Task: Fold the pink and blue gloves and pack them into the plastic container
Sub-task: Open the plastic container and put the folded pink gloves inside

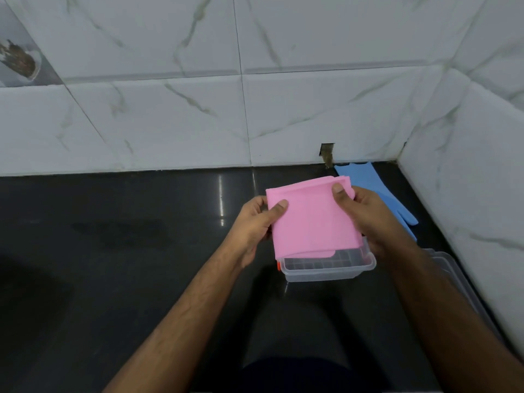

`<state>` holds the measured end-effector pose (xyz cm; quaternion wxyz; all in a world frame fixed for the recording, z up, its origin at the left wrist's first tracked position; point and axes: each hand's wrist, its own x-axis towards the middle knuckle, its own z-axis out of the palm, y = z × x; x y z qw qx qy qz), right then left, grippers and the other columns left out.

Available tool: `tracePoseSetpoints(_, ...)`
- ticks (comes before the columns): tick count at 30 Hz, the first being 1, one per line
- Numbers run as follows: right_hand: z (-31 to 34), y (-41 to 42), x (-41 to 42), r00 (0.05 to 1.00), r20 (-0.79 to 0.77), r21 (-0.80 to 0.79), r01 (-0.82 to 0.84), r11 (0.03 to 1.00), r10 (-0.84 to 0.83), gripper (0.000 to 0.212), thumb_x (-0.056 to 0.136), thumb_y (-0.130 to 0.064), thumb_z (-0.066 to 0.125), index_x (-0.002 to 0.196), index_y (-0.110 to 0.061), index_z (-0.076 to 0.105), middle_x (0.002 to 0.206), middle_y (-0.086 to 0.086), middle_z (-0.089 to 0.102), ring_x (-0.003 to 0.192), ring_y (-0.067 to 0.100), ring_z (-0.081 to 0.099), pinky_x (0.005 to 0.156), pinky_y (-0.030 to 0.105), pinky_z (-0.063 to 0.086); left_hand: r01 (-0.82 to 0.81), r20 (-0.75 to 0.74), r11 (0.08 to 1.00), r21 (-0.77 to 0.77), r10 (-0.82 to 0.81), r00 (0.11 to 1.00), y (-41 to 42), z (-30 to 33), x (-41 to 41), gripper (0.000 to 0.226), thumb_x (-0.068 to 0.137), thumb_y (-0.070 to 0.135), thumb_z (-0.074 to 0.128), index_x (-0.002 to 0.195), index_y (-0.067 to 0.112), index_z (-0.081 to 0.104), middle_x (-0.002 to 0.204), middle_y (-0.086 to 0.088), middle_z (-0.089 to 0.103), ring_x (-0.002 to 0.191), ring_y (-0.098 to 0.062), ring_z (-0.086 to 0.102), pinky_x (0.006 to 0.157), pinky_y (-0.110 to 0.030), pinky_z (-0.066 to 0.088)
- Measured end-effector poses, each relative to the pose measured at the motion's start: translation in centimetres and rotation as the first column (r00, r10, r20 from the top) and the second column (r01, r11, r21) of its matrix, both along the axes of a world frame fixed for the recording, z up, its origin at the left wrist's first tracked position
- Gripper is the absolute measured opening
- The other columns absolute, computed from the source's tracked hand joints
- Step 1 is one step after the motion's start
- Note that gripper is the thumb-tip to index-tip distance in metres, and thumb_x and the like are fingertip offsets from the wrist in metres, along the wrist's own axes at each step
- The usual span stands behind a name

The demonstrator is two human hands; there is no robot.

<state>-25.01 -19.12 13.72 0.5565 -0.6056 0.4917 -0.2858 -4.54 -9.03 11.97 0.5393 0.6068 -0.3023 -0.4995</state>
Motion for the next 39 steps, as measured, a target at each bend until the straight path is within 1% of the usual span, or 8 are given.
tracePoseSetpoints(5, 0.5, -0.6, -1.3, 0.984, -0.076, -0.319, 0.128, 0.939, -0.16, 0.044, 0.098, -0.064, 0.047, 0.104, -0.024, 0.065, 0.101, 0.0, 0.071, 0.094, 0.023, 0.069, 0.085, 0.05, 0.059, 0.011, -0.051, 1.0, -0.02, -0.012, 0.999, -2.6, 0.8, -2.3, 0.035, 0.104, 0.03, 0.061, 0.131, 0.009, 0.059, 0.122, -0.009, 0.074, 0.113, -0.027, 0.071, 0.093, -0.043, 0.061)
tracePoseSetpoints(10, -0.1, -0.8, -2.3, 0.968, -0.085, -0.485, 0.166, 0.858, -0.236, 0.047, 0.102, -0.058, 0.047, 0.099, -0.015, 0.065, 0.091, 0.006, 0.07, 0.086, 0.026, 0.068, 0.079, 0.049, 0.058, 0.0, -0.13, 1.0, 0.001, 0.0, 0.992, -3.7, -0.5, -3.9, 0.04, 0.104, 0.043, 0.056, 0.129, 0.013, 0.062, 0.118, -0.007, 0.076, 0.109, -0.024, 0.073, 0.092, -0.046, 0.062)
tracePoseSetpoints(15, -2.8, -0.8, -2.2, 0.962, -0.142, -0.387, 0.162, 0.908, -0.233, 0.042, 0.102, -0.053, 0.05, 0.094, -0.015, 0.066, 0.086, 0.001, 0.069, 0.084, 0.019, 0.065, 0.07, 0.033, 0.046, -0.078, 0.208, 0.997, -0.017, 0.08, 0.975, -4.0, -2.7, -4.0, 0.038, 0.104, 0.043, 0.058, 0.129, 0.016, 0.064, 0.119, -0.003, 0.073, 0.108, -0.022, 0.071, 0.093, -0.046, 0.061)
tracePoseSetpoints(19, -4.7, -1.1, -2.1, 0.959, -0.175, -0.262, 0.175, 0.949, -0.225, 0.043, 0.101, -0.052, 0.053, 0.086, -0.014, 0.064, 0.082, 0.004, 0.067, 0.081, 0.019, 0.063, 0.066, 0.03, 0.042, -0.014, 0.588, 0.999, -0.04, 0.035, 0.808, -4.3, -3.7, -3.1, 0.039, 0.1, 0.04, 0.065, 0.133, 0.018, 0.066, 0.119, 0.01, 0.07, 0.098, -0.004, 0.065, 0.083, -0.02, 0.053)
tracePoseSetpoints(24, -6.8, -1.8, -1.8, 0.956, -0.247, -0.157, 0.121, 0.98, -0.158, 0.041, 0.101, -0.05, 0.054, 0.096, -0.012, 0.067, 0.096, 0.006, 0.068, 0.094, 0.025, 0.063, 0.077, 0.035, 0.044, 0.063, 0.777, 0.998, -0.006, -0.034, 0.628, -4.5, -4.9, -1.7, 0.026, 0.103, 0.034, 0.062, 0.093, 0.019, 0.08, 0.085, 0.01, 0.076, 0.09, -0.015, 0.067, 0.097, -0.045, 0.05)
tracePoseSetpoints(29, -8.0, -2.5, -1.3, 0.937, -0.325, -0.177, 0.076, 0.981, -0.131, 0.03, 0.104, -0.042, 0.052, 0.124, -0.024, 0.064, 0.113, -0.005, 0.063, 0.102, 0.015, 0.058, 0.091, 0.036, 0.046, 0.053, 0.859, 0.997, 0.057, -0.076, 0.506, -4.5, -5.8, -1.4, 0.024, 0.105, 0.035, 0.057, 0.1, 0.03, 0.08, 0.09, 0.018, 0.074, 0.098, -0.01, 0.051, 0.086, -0.031, 0.018)
tracePoseSetpoints(37, -8.5, -2.7, -1.6, 0.936, -0.325, -0.228, 0.057, 0.972, -0.131, 0.023, 0.102, -0.034, 0.056, 0.113, -0.021, 0.072, 0.097, -0.011, 0.066, 0.088, 0.004, 0.056, 0.072, 0.019, 0.038, 0.105, 0.812, 0.987, 0.121, -0.159, 0.562, -3.9, -4.7, -0.5, 0.037, 0.096, 0.059, 0.062, 0.088, 0.026, 0.079, 0.082, 0.013, 0.075, 0.084, -0.007, 0.064, 0.094, -0.036, 0.03)
tracePoseSetpoints(39, -8.3, -2.5, -1.5, 0.937, -0.327, -0.231, 0.046, 0.972, -0.122, 0.024, 0.101, -0.033, 0.056, 0.112, -0.02, 0.073, 0.098, -0.009, 0.068, 0.088, 0.005, 0.056, 0.074, 0.02, 0.039, 0.171, 0.817, 0.957, 0.233, -0.288, 0.5, -4.0, -4.1, 0.1, 0.035, 0.095, 0.058, 0.063, 0.09, 0.027, 0.076, 0.085, 0.015, 0.073, 0.086, -0.005, 0.062, 0.095, -0.038, 0.028)
